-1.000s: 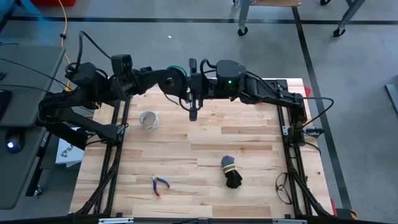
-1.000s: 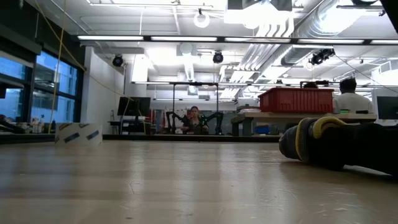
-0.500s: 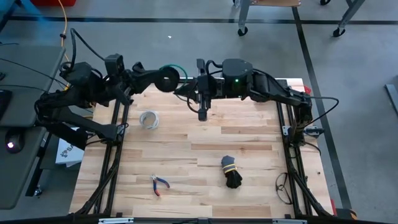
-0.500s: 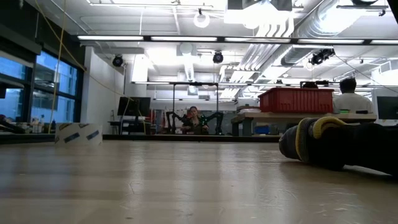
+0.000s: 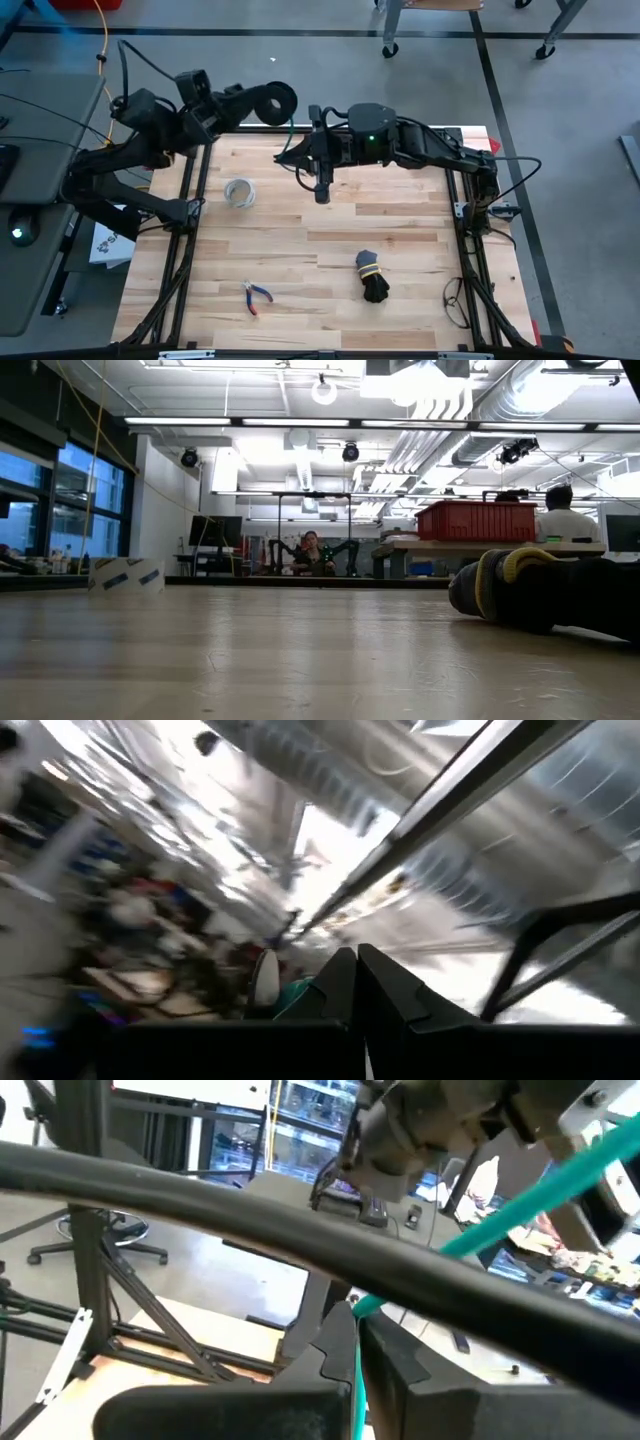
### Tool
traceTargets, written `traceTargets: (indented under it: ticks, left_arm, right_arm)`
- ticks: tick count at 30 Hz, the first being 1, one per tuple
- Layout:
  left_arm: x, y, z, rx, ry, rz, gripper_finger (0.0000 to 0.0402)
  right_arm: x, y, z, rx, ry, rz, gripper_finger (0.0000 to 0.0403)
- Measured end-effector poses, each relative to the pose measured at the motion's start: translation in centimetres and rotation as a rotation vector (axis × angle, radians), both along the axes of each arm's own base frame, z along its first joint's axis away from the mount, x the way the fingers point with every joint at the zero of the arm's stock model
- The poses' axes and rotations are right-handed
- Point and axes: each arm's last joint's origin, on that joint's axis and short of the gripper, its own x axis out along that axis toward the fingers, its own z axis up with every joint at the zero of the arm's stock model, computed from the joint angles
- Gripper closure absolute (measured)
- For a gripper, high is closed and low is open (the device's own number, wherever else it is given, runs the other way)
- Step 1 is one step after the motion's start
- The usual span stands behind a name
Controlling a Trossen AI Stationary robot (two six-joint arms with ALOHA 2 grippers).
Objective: Coil cords
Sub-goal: Coil the green wire on the spool
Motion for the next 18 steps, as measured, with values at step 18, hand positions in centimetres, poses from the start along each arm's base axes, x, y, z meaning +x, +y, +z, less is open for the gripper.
traceTargets:
  ticks: [18]
  left_arm:
    - [4.3, -1.4, -0.7, -0.337, -0.215, -0.450, 0.0401]
  right_arm:
    - [0.3, -0.4, 0.8, -0.113, -0.108, 0.026, 0.0403]
